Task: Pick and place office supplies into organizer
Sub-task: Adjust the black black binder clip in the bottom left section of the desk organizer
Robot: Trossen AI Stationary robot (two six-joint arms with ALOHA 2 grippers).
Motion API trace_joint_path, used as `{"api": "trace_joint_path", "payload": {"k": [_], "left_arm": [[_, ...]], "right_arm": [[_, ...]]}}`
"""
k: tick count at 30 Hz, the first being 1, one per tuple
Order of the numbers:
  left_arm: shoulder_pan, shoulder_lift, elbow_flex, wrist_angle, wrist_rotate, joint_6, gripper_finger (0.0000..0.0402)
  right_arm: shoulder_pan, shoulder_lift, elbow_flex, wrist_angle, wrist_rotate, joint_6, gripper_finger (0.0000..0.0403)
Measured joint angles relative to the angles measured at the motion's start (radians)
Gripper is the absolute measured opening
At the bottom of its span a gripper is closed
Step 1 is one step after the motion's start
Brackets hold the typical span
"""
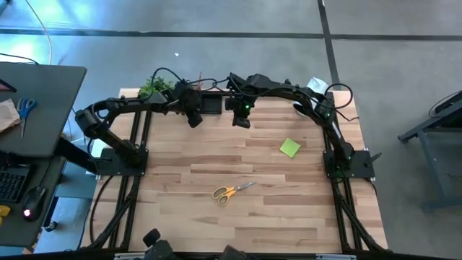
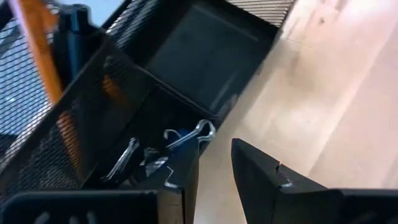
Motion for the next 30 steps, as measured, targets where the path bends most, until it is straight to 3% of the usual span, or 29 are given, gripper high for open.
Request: {"api": "trace_joint_path", "payload": {"k": [10,14,19,30], "left_arm": [[-0.002,0.034,0.0,0.002,0.012,-0.006,0.0083],[-0.002,0.069,0.019,0.001,-0.046,0.02,0.0083],[-0.001,0.075,0.049,0.016,-0.082,0.015,0.0083],[-0.002,0.077,0.051,-0.016,-0.077,-0.001,0.0083]], "right_arm": [[0.025,0.0,0.0,0.003,-0.04,-0.047,0.0],[0.04,0.0,0.0,0.024,-0.046,-0.089,0.0],[0.06,0.0,0.0,0.069,0.139,0.023,0.0],[0.161,-0.03,0.001,0.102,0.485,0.112,0.0]]}}
